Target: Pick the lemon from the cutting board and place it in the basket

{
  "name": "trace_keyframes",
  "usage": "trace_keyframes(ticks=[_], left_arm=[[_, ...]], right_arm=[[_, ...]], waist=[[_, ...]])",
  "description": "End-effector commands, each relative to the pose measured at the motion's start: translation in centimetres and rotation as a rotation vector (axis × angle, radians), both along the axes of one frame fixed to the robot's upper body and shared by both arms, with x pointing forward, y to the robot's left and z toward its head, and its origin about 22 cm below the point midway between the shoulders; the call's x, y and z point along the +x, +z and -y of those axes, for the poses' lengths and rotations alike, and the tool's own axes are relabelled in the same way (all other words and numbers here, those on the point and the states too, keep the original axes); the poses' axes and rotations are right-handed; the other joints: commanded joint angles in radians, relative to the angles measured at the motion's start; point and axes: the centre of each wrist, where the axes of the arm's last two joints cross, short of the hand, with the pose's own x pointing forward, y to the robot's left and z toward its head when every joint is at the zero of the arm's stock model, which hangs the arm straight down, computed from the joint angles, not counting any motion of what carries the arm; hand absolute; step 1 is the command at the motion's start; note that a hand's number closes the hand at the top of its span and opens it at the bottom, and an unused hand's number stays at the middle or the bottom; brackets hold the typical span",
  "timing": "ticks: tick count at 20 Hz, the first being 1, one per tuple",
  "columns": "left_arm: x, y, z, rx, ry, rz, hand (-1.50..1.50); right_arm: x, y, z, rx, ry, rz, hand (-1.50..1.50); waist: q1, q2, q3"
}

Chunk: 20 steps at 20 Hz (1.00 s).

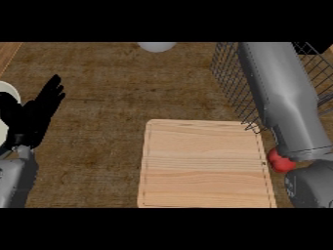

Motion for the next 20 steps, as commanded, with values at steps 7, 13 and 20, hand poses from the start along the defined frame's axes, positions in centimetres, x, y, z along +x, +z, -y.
trace_keyframes(ticks=[7,13,20], left_arm=[[0.5,0.7,1.4,0.007,-0.021,-0.002,0.00],[-0.8,-0.7,-0.2,-0.007,-0.001,-0.021,0.00],[-0.3,-0.8,-0.7,0.009,0.023,-0.024,0.00]], right_arm=[[-0.9,-3.6,0.1,0.183,-0.179,0.100,-1.50],[-1.3,-1.1,1.2,0.179,-0.188,0.289,-1.50],[-3.1,2.6,4.4,0.223,-0.242,0.603,-1.50]], waist=[[0.017,-0.002,0.002],[0.015,-0.007,0.001],[-0.015,-0.020,0.001]])
